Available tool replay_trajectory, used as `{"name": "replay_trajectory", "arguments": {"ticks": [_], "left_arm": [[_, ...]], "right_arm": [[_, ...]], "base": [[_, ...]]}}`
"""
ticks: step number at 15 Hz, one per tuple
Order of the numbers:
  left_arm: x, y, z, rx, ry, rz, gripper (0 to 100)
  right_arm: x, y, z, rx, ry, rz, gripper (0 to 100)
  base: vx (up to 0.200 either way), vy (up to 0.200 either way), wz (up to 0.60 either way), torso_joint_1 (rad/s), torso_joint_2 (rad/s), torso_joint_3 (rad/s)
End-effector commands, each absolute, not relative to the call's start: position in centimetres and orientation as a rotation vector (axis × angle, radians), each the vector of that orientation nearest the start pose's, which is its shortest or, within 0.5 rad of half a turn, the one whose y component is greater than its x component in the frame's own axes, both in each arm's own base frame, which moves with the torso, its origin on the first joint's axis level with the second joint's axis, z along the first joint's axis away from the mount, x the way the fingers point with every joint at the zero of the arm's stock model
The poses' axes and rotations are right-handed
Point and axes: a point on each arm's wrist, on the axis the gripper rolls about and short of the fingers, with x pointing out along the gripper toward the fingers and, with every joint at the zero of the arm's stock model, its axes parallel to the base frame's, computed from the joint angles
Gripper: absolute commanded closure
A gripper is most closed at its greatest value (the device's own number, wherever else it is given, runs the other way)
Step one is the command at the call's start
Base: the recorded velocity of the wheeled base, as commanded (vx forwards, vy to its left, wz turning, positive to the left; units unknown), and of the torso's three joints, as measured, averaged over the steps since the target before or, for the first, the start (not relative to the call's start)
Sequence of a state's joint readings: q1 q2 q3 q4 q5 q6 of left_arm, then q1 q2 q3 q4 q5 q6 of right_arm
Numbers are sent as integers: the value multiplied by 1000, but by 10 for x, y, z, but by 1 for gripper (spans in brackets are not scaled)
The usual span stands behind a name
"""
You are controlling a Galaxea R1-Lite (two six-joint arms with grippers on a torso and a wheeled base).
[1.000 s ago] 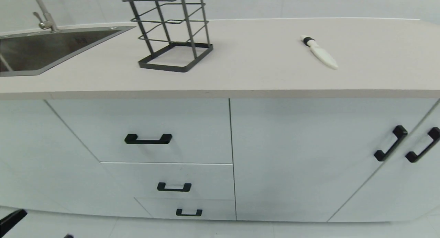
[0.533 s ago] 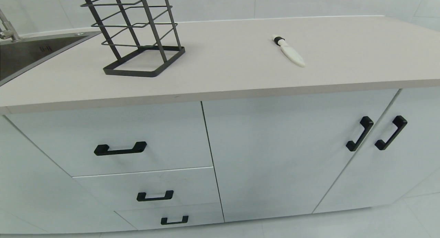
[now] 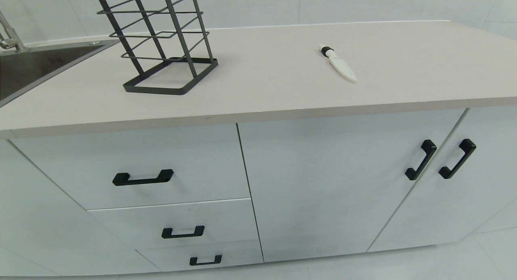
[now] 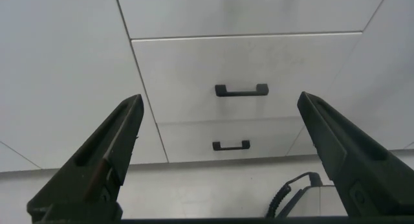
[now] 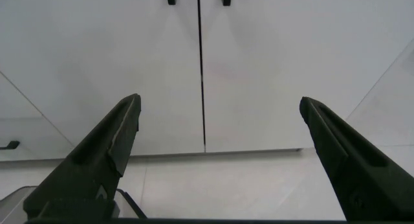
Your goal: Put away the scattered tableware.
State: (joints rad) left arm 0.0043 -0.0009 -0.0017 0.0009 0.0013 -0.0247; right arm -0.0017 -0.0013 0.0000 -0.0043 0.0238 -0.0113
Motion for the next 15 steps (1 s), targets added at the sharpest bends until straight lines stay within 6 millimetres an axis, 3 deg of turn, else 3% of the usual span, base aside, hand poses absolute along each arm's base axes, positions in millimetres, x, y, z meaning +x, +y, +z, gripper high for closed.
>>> {"name": "replay_trajectory", "arguments": {"ticks": [1, 5, 15], "left_arm": [[-23, 0, 76, -25, 0, 6, 0], [-23, 0, 76, -23, -2, 6, 0], [-23, 0, 76, -23, -2, 6, 0]], "right_arm": [[-23, 1, 76, -14, -5, 23, 0], [-23, 1, 76, -12, -5, 23, 0], [-23, 1, 76, -12, -5, 23, 0]], "base": [[0, 0, 0, 188, -119, -32], [0, 0, 0, 248, -189, -183], [20, 0, 0, 177, -546, -209]]}}
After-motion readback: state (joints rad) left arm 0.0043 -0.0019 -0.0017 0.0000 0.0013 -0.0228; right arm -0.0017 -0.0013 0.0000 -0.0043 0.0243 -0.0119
